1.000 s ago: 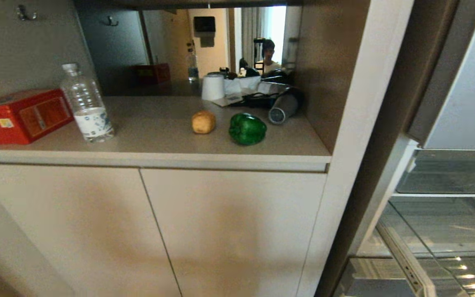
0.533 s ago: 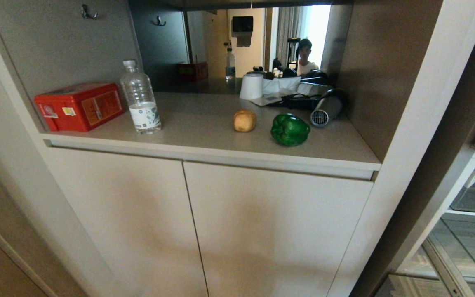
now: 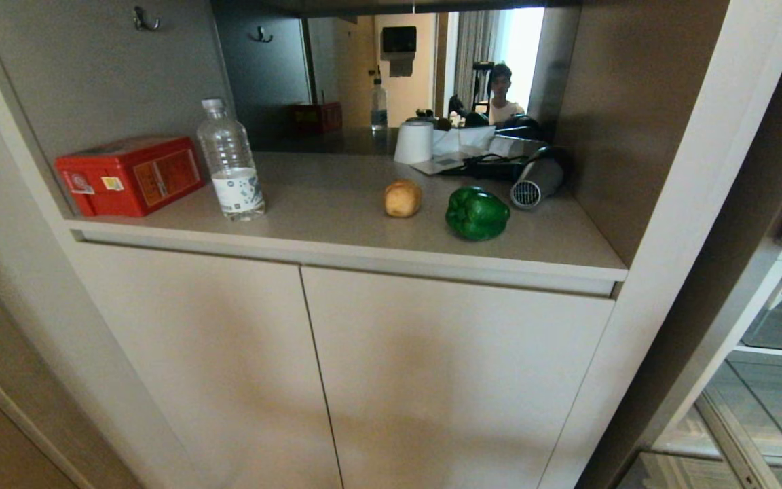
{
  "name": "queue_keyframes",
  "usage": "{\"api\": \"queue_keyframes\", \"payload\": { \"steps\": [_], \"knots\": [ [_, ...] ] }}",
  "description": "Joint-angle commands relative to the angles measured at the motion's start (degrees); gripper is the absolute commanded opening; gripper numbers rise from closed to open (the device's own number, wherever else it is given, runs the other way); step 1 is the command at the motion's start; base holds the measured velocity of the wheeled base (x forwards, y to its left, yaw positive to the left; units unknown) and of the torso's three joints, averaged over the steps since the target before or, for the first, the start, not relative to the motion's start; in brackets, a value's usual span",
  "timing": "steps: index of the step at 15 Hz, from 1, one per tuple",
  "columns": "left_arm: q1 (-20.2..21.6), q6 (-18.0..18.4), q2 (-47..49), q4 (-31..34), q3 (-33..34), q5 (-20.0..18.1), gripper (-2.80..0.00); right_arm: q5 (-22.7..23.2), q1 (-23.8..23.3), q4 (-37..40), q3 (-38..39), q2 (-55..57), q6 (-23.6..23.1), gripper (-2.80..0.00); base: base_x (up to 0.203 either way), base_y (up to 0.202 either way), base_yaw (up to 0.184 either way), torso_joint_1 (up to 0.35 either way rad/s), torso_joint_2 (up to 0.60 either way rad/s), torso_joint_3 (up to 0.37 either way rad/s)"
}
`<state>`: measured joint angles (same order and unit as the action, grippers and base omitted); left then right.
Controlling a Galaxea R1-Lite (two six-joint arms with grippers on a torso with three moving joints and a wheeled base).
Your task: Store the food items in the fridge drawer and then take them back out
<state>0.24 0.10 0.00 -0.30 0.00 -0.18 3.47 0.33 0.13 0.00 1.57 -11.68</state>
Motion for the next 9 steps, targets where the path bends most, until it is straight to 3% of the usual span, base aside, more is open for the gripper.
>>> {"api": "queue_keyframes", "payload": {
  "steps": [1, 6, 7, 9],
  "knots": [
    [0.0, 0.0, 0.0, 0.0, 0.2, 0.0, -2.8, 0.0, 0.0, -0.2, 0.0, 1.1, -0.1, -2.8, 0.0, 0.0, 0.0, 0.0, 0.0, 0.0],
    [0.0, 0.0, 0.0, 0.0, 0.2, 0.0, -2.8, 1.7, 0.8, -8.7, -9.2, 14.8, 1.1, -2.8, 0.0, 0.0, 0.0, 0.0, 0.0, 0.0],
    [0.0, 0.0, 0.0, 0.0, 0.2, 0.0, -2.8, 3.6, 1.4, -10.3, -11.8, 19.9, 1.5, -2.8, 0.0, 0.0, 0.0, 0.0, 0.0, 0.0],
    [0.0, 0.0, 0.0, 0.0, 0.2, 0.0, -2.8, 11.8, 3.0, -12.7, -17.9, 29.6, 2.0, -2.8, 0.0, 0.0, 0.0, 0.0, 0.0, 0.0]
  ]
}}
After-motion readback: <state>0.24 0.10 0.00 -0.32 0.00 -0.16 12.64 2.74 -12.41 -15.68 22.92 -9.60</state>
